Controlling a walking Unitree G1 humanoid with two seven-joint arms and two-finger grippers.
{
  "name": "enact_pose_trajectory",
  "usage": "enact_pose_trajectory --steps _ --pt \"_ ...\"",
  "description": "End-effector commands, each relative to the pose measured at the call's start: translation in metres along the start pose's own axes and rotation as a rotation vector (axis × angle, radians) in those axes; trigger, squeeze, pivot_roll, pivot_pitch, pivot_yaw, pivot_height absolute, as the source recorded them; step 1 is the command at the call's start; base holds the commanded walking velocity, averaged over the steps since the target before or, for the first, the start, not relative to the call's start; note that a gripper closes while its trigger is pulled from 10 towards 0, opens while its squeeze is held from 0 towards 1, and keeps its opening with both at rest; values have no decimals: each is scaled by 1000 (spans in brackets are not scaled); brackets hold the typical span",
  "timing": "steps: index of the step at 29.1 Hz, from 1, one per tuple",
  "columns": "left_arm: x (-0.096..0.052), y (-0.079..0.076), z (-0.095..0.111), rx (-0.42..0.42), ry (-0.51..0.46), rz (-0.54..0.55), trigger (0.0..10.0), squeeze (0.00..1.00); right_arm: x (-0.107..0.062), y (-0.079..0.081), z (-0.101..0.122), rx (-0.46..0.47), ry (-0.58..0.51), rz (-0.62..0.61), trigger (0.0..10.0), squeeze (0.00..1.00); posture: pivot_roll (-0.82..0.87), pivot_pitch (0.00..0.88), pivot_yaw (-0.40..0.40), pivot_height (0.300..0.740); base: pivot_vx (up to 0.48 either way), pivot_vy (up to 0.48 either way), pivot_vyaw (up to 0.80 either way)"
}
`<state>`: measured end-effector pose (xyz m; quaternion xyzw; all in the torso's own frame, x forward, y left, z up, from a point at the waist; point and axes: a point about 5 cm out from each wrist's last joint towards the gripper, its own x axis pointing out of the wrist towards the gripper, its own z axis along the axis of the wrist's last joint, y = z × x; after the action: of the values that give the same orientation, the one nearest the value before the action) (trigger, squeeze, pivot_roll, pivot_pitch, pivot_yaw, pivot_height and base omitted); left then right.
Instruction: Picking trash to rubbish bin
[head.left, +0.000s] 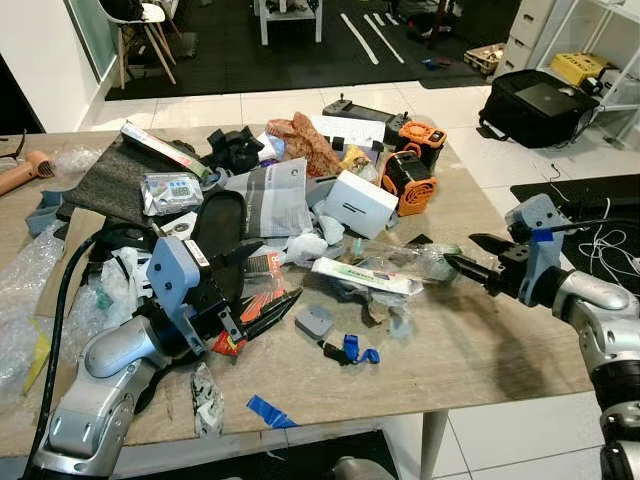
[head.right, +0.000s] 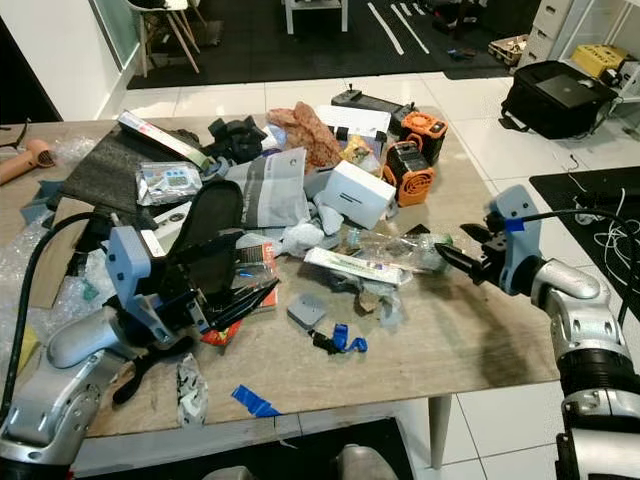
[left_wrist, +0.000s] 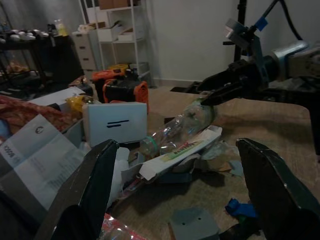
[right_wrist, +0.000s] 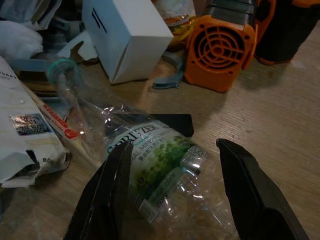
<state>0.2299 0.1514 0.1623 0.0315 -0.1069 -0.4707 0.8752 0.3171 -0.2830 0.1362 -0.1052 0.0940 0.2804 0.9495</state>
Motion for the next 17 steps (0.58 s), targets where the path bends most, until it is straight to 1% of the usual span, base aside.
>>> enact_pose_trajectory --steps 1,3,6,9,10,12,14,15,17 --pt "-1 -3 0 -7 13 -31 10000 0 -2 -3 2 11 -31 12 10000 0 -68 0 -8 740 0 0 0" --pt "-1 -3 0 -8 13 -35 10000 0 -2 -2 3 21 -40 19 10000 0 -67 0 -5 740 0 0 0" --pt "-2 -4 0 -15 18 -57 10000 0 -1 2 -5 77 -54 81 10000 0 -63 0 3 740 0 0 0" --pt "-3 -5 0 -17 28 -72 10000 0 -3 8 -15 109 -28 157 10000 0 -62 0 9 740 0 0 0" --pt "-3 -5 0 -17 28 -72 10000 0 -3 8 -15 109 -28 157 10000 0 -62 0 9 740 0 0 0" --pt "-2 -6 0 -17 30 -78 10000 0 -9 10 -22 120 17 214 10000 0 -64 0 13 740 0 0 0" --pt "-3 -6 0 -18 31 -81 10000 0 -11 10 -25 125 34 233 10000 0 -64 0 13 740 0 0 0" --pt "-3 -6 0 -19 31 -85 10000 0 -17 6 -27 114 73 249 10000 0 -65 0 13 740 0 0 0" --pt "-3 -6 -1 -21 32 -86 10000 0 -21 1 -26 88 105 246 10000 0 -64 0 12 740 0 0 0"
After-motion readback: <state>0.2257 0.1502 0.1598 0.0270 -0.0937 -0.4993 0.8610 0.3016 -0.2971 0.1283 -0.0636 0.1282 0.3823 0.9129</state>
